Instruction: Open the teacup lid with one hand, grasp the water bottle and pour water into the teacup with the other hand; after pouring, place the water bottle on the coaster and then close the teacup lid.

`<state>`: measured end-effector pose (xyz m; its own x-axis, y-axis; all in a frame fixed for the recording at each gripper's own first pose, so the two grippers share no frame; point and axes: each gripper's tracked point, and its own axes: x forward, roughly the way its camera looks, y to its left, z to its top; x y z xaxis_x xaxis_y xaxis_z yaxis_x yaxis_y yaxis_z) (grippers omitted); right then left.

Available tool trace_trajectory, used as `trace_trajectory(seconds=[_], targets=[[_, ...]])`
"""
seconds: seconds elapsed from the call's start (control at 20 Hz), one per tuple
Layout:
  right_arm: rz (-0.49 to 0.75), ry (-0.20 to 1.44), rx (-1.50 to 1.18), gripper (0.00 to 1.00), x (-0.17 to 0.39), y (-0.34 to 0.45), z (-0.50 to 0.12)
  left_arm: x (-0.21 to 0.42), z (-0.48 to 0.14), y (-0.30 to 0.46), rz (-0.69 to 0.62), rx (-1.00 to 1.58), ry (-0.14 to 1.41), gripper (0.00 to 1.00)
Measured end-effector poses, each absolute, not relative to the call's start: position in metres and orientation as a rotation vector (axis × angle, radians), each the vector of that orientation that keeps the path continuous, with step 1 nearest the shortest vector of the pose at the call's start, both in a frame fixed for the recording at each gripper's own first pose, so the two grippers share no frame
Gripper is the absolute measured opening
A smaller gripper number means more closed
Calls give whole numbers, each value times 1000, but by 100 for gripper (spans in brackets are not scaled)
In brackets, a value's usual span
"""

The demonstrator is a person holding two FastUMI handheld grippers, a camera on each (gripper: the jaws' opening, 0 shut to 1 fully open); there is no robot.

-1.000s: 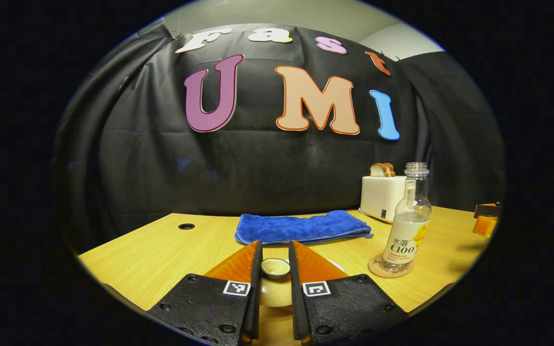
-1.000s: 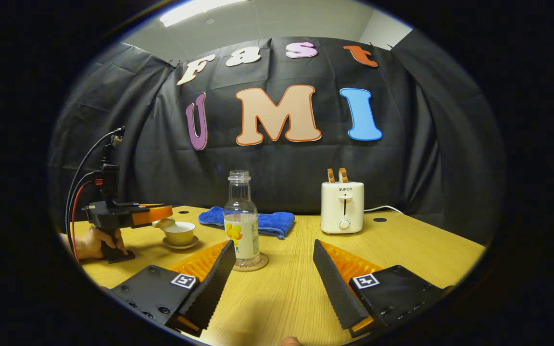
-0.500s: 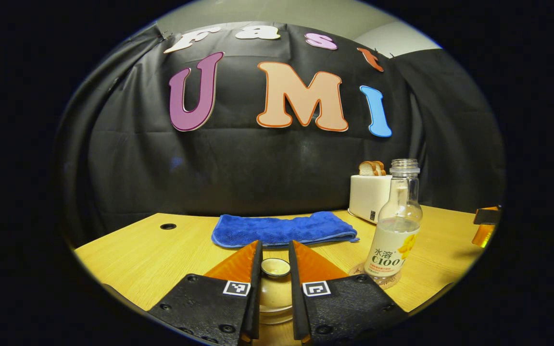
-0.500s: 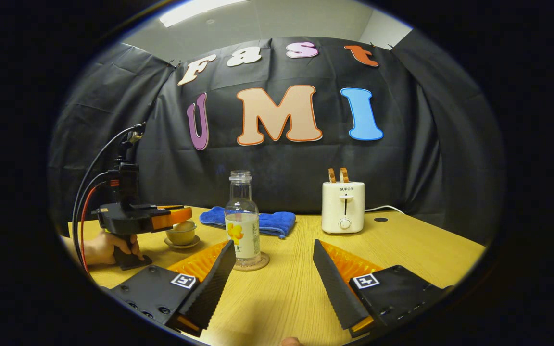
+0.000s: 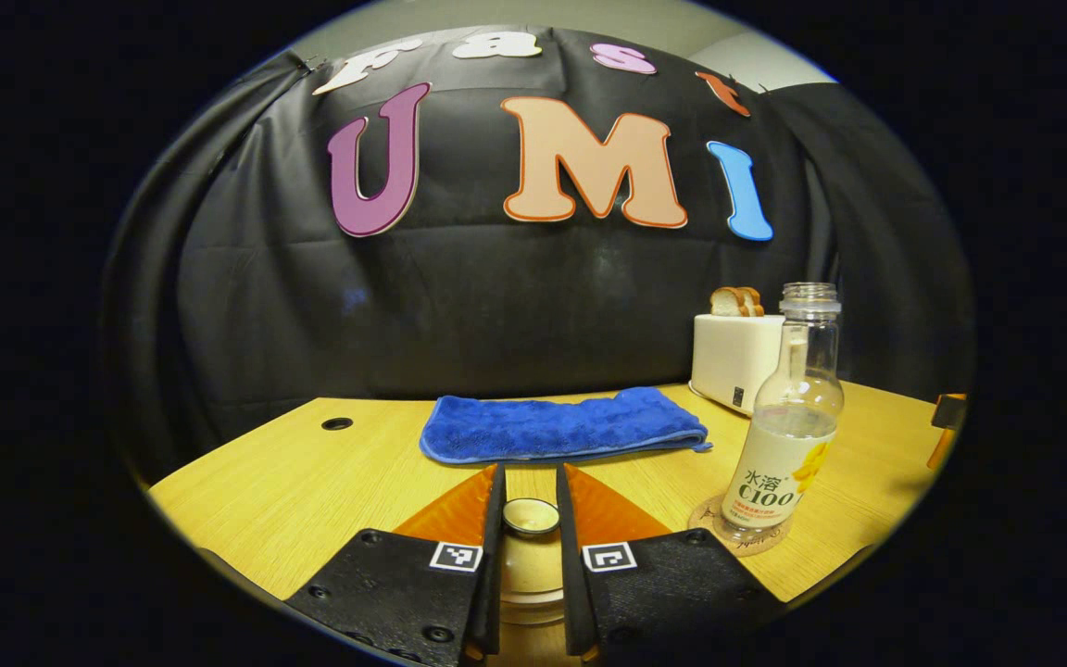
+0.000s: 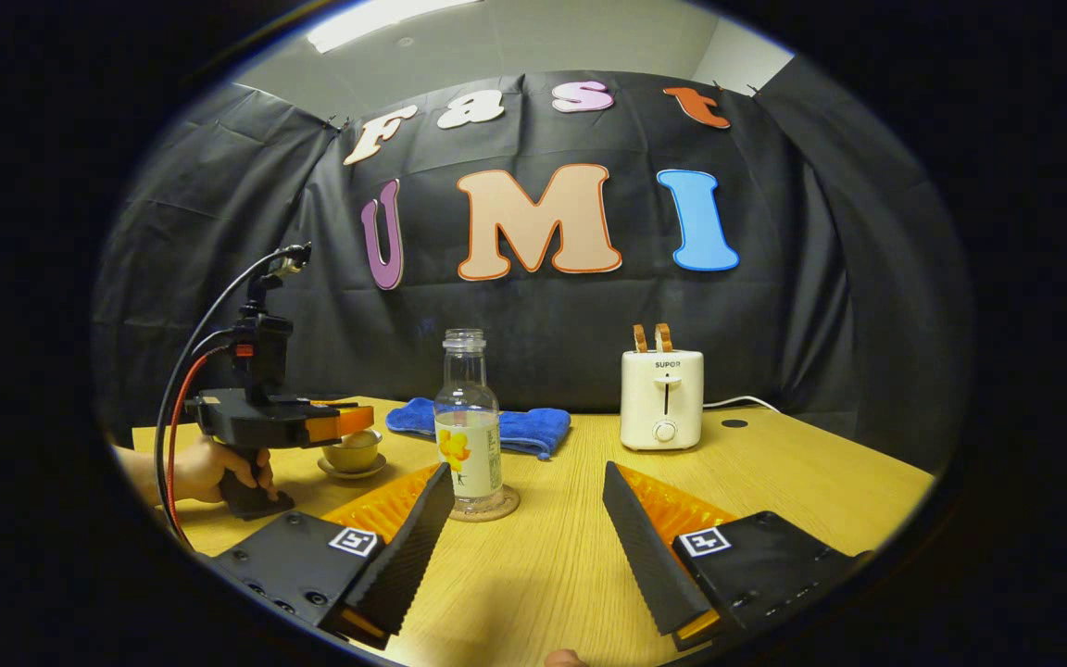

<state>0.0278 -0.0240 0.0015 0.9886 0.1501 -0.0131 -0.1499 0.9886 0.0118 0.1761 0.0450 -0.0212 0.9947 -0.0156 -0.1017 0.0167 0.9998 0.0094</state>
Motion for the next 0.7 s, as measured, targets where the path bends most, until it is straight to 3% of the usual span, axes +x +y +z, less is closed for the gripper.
trace_trajectory(seconds=[0.3,0.4,0.6,0.7], targets=[[151,14,11,97,28,-25,2,171,-16,49,-5,-18,72,27],[151,14,11,97,29,-25,1,170,-15,47,-12,-16,63,33],[152,13,11,97,29,-25,2,168,-6,46,-22,-18,1,50],[152,13,11,97,29,-25,1,166,-9,49,-1,-10,13,73]])
